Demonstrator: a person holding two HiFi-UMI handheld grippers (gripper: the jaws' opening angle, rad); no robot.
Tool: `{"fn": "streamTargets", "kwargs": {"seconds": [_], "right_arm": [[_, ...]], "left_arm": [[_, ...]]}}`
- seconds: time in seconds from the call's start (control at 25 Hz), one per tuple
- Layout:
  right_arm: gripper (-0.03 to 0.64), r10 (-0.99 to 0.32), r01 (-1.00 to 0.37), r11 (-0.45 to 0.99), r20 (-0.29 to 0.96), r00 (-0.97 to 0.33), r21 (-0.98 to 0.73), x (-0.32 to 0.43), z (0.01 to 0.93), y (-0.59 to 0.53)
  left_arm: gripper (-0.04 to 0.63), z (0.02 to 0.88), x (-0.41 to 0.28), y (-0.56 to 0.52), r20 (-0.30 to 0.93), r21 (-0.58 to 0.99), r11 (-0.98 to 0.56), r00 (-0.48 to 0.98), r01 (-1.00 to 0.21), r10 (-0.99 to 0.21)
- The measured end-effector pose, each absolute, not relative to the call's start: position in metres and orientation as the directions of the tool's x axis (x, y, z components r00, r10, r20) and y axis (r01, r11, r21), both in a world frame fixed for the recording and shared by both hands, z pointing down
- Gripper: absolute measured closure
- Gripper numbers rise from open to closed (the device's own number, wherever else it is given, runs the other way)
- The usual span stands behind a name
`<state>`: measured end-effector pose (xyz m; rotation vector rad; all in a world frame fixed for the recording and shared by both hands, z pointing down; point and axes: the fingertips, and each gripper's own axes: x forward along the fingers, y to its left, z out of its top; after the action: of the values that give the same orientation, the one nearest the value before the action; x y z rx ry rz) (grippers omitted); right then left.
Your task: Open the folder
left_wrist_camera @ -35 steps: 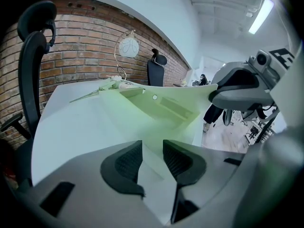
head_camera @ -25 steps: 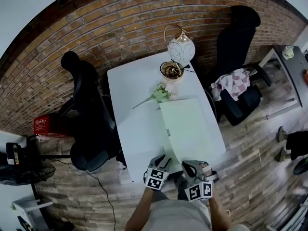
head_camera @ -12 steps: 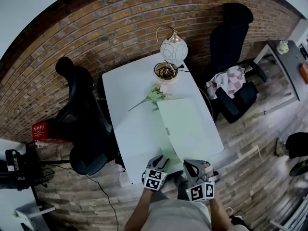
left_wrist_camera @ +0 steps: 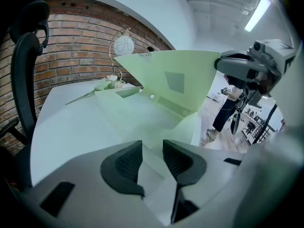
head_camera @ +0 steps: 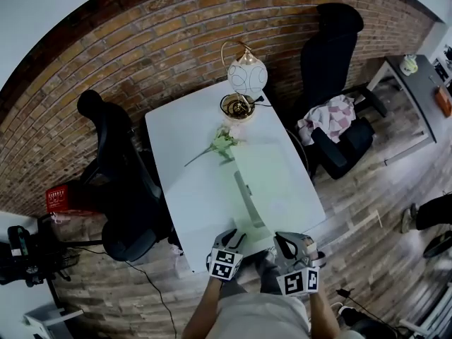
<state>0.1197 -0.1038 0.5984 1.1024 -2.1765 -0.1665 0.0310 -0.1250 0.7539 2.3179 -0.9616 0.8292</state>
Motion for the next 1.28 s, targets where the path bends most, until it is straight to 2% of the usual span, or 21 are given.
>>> {"fn": "streamTargets", "kwargs": {"seconds": [0.72,1.28], "right_arm": [[0.607,-0.832,-0.761,0.508,0.460,-0.311,0.404,0.163,0.573,-0.114],[0.607,-0.867,-0.763,0.441,0.442,-0.228,0.472,0.203,0.558,-0.120]], "left_arm": [[0.459,0.757,0.030,-0.125,0.687,0.209,-0.626,0.569,-0.751,-0.452],[0.459,0.756,0.030,-0.124,0.695,0.192,-0.626,0.555,-0.756,-0.457]]}}
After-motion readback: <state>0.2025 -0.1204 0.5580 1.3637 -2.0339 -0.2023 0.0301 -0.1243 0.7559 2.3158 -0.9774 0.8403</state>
